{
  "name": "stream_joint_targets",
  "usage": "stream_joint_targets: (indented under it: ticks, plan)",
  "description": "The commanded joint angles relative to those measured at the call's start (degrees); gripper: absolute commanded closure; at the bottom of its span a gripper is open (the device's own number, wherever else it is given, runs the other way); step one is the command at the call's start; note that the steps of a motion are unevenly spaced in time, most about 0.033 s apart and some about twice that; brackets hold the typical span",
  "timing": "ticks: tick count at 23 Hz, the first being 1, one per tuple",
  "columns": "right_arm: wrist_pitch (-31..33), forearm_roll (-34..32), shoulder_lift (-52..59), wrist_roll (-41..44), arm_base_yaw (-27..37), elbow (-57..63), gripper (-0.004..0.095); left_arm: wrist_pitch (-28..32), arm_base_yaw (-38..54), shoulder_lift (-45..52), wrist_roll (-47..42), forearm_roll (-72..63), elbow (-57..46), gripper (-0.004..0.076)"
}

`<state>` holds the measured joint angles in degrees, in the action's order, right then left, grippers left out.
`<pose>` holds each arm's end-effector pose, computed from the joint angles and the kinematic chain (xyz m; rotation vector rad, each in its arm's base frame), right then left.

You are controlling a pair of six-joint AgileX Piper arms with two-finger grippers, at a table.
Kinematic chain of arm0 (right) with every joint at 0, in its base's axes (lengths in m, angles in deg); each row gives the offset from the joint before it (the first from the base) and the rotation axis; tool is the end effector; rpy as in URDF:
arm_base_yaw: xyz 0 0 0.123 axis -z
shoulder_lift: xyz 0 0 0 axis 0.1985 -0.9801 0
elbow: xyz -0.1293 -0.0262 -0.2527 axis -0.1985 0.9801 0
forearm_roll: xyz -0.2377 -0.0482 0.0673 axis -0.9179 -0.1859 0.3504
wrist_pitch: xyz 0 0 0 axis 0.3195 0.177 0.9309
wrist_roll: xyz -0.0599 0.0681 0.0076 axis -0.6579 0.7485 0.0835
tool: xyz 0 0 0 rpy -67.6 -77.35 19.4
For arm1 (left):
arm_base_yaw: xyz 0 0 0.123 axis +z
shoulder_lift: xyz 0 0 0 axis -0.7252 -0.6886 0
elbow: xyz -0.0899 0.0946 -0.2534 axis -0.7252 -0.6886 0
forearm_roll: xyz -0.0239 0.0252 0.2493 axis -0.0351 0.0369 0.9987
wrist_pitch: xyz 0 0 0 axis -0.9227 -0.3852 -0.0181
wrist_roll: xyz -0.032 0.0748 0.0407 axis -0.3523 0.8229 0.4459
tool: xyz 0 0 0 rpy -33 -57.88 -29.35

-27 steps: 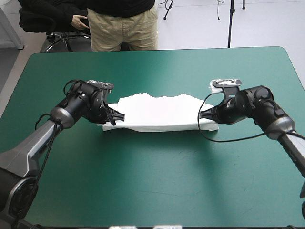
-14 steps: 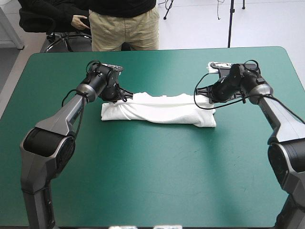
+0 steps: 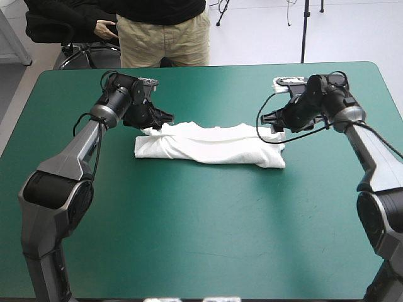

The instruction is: Fold the cloth

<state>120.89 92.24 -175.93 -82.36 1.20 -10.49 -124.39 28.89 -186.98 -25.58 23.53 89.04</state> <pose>0.3933 0.0830 0.2977 -0.2175 2.7246 0.2418 0.4254 -0.1309 0.2739 0.3077 2.7497 -0.0433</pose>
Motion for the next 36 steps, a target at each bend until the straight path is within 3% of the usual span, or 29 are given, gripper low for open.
stream_joint_targets:
  ticks: [1,2,3,4,9,14,22,25,29,31,36]
  plan:
    - [0.2,-0.4,7.0,-1.9,0.5,-2.0,0.0399,1.2,-0.6,7.2,0.1,-3.2,2.1,0.0531]
    - [0.4,-0.6,7.9,-1.9,0.5,-2.0,0.0399,1.7,-1.1,7.9,1.4,-4.1,2.1,0.0659]
    - [0.7,-0.7,9.2,-1.9,0.5,-2.0,0.0399,2.4,-2.5,8.6,3.6,-6.2,2.1,0.0731]
    - [0.7,-0.7,9.9,-1.9,0.5,-2.0,0.0399,2.9,-3.3,8.7,3.9,-8.0,2.1,0.0738]
    - [2.2,-1.2,10.6,-2.2,0.6,-1.9,0.0399,7.6,-12.6,6.1,7.3,-12.2,2.1,0.0741]
    - [2.4,-1.2,10.6,-2.2,0.6,-1.9,0.0399,13.2,-15.8,2.6,7.1,-12.6,2.1,0.0741]
    - [2.3,-1.3,10.6,-0.5,0.6,-1.8,0.0399,11.4,-15.8,-3.7,5.9,-11.3,2.1,0.0741]
    - [2.4,3.2,10.6,-0.7,3.3,0.8,0.0399,9.3,-15.8,-6.0,5.9,-10.6,2.1,0.0741]
    - [1.8,13.9,10.5,-9.0,8.0,5.6,0.039,7.1,-15.7,-6.9,5.9,-10.6,2.1,0.0741]
    - [1.3,18.2,9.9,-12.6,9.5,6.9,0.0355,6.9,-15.7,-6.9,5.9,-10.6,2.1,0.0741]
    - [0.3,21.8,6.2,-16.7,10.1,7.9,0.0242,7.0,-15.7,-6.9,5.9,-11.2,2.1,0.0741]
